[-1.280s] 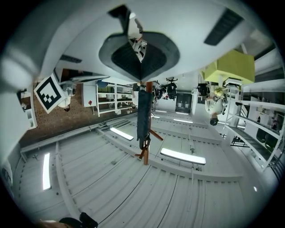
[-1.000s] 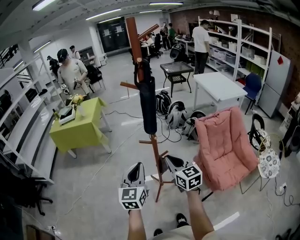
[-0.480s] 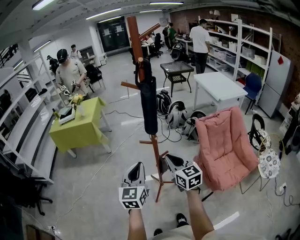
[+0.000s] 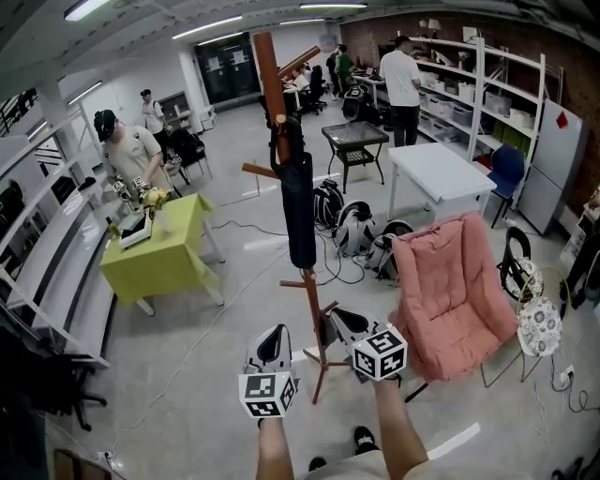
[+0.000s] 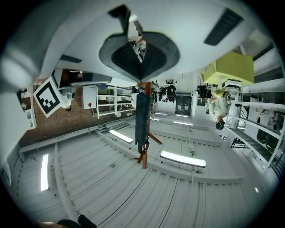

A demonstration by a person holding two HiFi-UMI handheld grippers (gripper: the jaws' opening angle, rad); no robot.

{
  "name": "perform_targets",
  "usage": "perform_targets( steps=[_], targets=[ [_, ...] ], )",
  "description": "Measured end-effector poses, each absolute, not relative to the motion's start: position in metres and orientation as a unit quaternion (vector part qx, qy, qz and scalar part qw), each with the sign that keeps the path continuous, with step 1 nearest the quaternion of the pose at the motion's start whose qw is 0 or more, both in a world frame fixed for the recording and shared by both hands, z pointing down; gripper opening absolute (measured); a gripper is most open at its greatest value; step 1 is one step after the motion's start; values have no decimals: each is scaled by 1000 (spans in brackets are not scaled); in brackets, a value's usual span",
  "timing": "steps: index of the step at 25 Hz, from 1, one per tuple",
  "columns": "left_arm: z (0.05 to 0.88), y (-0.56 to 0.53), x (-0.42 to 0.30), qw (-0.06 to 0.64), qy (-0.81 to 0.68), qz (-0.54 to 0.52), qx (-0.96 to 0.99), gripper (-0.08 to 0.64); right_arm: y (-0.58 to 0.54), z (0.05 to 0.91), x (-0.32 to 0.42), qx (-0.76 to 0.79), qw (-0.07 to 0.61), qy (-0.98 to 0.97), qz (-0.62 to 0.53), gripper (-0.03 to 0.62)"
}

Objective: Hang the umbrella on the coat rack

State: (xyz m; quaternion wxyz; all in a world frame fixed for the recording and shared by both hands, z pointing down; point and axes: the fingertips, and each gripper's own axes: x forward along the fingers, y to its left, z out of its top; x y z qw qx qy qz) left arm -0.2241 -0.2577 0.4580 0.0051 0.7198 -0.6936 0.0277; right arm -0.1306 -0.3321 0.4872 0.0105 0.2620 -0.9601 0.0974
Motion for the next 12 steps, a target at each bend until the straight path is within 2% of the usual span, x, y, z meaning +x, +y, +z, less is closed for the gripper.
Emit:
perform_targets(
  steps=[12],
  targets=[
    [460,-253,-220,4,-700,38,713,6,-326,484,-125,254,-5,-961,108,5]
  ],
)
